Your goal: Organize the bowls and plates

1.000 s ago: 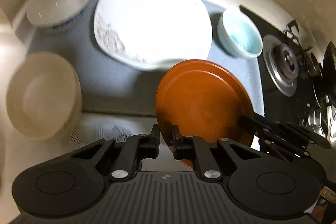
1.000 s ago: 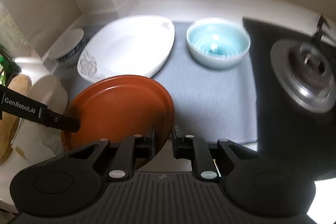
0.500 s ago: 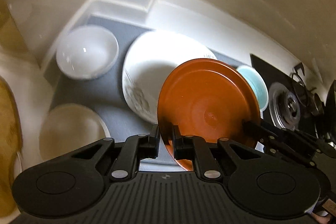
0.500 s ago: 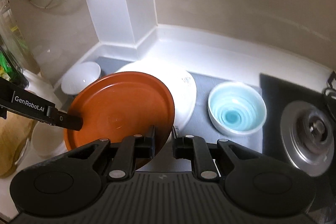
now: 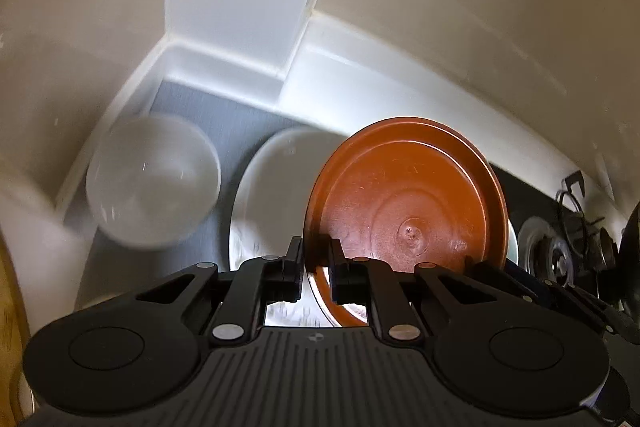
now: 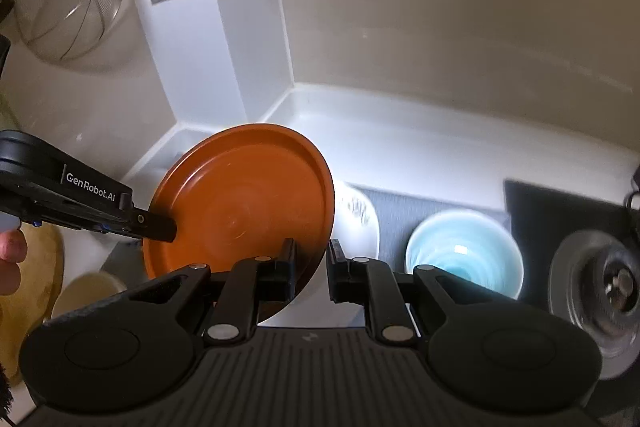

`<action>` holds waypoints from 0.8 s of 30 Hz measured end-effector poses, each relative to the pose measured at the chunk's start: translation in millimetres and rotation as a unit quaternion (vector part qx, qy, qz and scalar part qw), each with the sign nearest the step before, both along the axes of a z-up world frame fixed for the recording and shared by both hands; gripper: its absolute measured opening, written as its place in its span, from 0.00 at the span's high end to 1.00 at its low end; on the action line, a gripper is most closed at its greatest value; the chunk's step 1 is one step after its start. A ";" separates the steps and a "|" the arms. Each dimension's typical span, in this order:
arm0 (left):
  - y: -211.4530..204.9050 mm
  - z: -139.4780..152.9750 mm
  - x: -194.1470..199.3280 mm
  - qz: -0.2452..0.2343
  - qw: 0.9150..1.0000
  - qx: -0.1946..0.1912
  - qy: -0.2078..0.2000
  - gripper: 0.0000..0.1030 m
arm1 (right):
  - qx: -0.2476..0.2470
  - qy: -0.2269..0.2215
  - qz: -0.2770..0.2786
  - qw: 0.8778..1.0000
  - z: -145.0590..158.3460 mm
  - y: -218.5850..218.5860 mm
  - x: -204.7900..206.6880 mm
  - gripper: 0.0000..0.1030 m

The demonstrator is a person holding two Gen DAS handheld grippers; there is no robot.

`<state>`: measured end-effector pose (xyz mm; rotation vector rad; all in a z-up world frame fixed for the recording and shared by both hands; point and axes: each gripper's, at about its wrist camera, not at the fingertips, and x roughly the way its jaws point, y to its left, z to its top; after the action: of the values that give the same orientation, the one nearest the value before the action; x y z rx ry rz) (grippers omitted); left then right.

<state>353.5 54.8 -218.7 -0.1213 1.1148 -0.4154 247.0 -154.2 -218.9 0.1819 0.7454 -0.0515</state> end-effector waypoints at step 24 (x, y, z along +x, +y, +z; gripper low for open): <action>-36.3 -88.8 24.9 -0.038 0.995 0.088 -0.038 0.88 | 0.011 0.074 -0.005 0.997 -95.4 -12.2 56.5 0.84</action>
<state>378.4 18.4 -307.5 0.0922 1.0773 -0.3850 303.6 -166.4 -314.4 0.2048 0.8936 -0.0669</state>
